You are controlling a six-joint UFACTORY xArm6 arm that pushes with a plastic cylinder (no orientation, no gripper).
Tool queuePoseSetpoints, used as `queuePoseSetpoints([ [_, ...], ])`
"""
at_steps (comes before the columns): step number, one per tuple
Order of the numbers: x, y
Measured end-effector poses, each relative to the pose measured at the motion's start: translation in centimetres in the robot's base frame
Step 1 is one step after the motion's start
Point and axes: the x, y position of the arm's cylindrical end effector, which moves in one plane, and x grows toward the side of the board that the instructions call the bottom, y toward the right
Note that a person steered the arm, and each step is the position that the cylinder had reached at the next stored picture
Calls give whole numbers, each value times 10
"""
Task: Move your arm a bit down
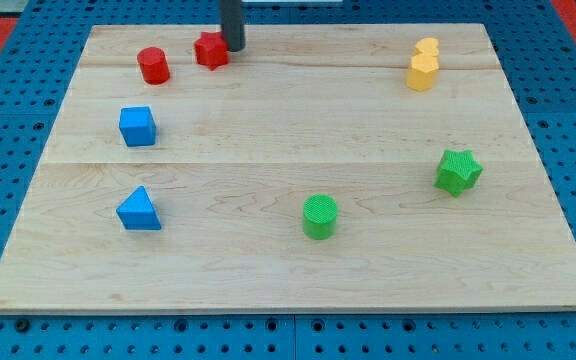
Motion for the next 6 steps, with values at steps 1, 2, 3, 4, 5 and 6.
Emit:
queuePoseSetpoints([
  [1, 14, -42],
  [2, 20, -70],
  [3, 35, -37],
  [4, 50, -11],
  [5, 99, -39],
  [6, 113, -83],
])
